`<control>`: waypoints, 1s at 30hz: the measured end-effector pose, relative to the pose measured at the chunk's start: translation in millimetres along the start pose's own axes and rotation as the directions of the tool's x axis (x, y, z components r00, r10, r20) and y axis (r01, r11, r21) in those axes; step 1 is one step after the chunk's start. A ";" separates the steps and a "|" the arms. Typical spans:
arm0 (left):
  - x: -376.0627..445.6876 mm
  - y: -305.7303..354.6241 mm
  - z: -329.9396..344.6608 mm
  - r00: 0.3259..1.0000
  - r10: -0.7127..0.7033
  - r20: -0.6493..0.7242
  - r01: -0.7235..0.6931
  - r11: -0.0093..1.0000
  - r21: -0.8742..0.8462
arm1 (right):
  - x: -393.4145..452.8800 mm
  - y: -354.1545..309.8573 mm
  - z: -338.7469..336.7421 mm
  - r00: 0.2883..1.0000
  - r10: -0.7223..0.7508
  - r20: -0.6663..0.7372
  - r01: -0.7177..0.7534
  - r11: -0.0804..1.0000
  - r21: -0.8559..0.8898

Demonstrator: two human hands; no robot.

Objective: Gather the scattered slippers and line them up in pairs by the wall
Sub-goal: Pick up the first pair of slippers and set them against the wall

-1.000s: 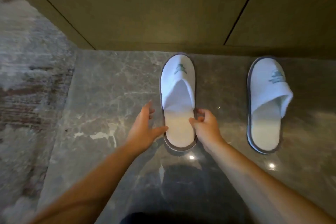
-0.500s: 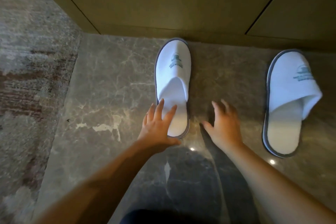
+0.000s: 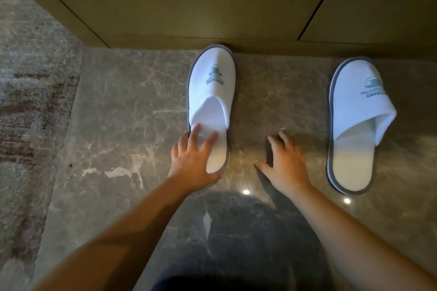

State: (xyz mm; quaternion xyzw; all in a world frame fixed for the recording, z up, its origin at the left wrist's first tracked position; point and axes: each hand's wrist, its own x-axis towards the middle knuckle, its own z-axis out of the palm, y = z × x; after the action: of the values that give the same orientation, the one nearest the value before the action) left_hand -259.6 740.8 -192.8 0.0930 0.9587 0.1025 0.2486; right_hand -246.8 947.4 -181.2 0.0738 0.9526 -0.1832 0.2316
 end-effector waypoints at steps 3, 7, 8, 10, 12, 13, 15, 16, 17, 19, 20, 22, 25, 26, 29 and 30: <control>-3.0 2.4 -0.7 0.999 0.018 -0.031 -0.016 0.999 0.037 | -9.6 14.9 -9.7 0.991 0.048 -0.122 -0.037 0.995 0.090; -6.1 11.4 -0.3 0.995 0.094 -0.045 -0.093 0.995 0.025 | -27.0 47.6 -16.1 0.940 0.201 -0.276 -0.202 0.979 0.027; -6.7 14.0 0.3 0.994 0.110 -0.029 -0.109 0.994 0.019 | -30.9 56.6 -16.3 0.926 0.248 -0.285 -0.250 0.968 0.028; -7.6 18.6 0.6 0.993 0.118 -0.006 -0.118 0.993 0.026 | -37.3 73.9 -15.6 0.905 0.333 -0.266 -0.335 0.941 0.038; -7.8 20.9 -0.5 0.993 0.114 -0.017 -0.113 0.993 0.046 | -39.9 88.4 -15.9 0.879 0.406 -0.249 -0.398 0.913 0.087; -7.5 21.3 -1.5 0.993 0.115 -0.026 -0.114 0.992 0.051 | -39.7 93.8 -16.5 0.868 0.435 -0.240 -0.418 0.900 0.119; -6.9 21.0 -3.4 0.992 0.119 -0.031 -0.117 0.991 0.069 | -37.9 100.5 -18.4 0.861 0.461 -0.216 -0.427 0.885 0.185; -6.5 20.2 -4.0 0.992 0.119 -0.030 -0.116 0.990 0.077 | -36.7 101.9 -19.1 0.861 0.465 -0.208 -0.422 0.880 0.218; -6.3 19.3 -4.5 0.993 0.116 -0.029 -0.113 0.990 0.078 | -35.7 102.0 -19.7 0.858 0.470 -0.206 -0.420 0.874 0.247; -5.9 18.4 -4.7 0.994 0.104 -0.017 -0.103 0.992 0.076 | -34.8 98.8 -19.9 0.846 0.484 -0.223 -0.417 0.862 0.289; -5.6 18.2 -4.8 0.995 0.098 -0.005 -0.097 0.992 0.080 | -35.0 95.0 -19.5 0.840 0.488 -0.239 -0.409 0.858 0.311; -5.0 18.1 -5.2 0.996 0.088 0.011 -0.089 0.991 0.096 | -36.5 83.2 -16.4 0.841 0.463 -0.279 -0.360 0.864 0.351; -4.8 17.9 -6.5 0.997 0.076 0.021 -0.078 0.990 0.117 | -39.9 56.9 -5.1 0.885 0.340 -0.317 -0.223 0.909 0.352; -5.2 17.5 -6.6 0.997 0.072 0.022 -0.074 0.991 0.115 | -40.5 47.6 -0.2 0.903 0.296 -0.312 -0.186 0.922 0.339; -7.3 15.4 -7.5 0.997 0.070 0.029 -0.072 0.993 0.098 | -37.6 24.9 13.2 0.933 0.230 -0.277 -0.147 0.945 0.291; -8.0 14.3 -7.8 0.997 0.074 0.035 -0.077 0.992 0.099 | -35.3 19.8 15.6 0.934 0.237 -0.269 -0.159 0.946 0.282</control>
State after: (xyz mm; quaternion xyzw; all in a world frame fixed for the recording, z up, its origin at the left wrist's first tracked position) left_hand -254.7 751.6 -179.0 0.1430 0.9544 0.0619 0.2545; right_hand -204.7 957.8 -183.8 0.2265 0.9324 -0.2667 0.0909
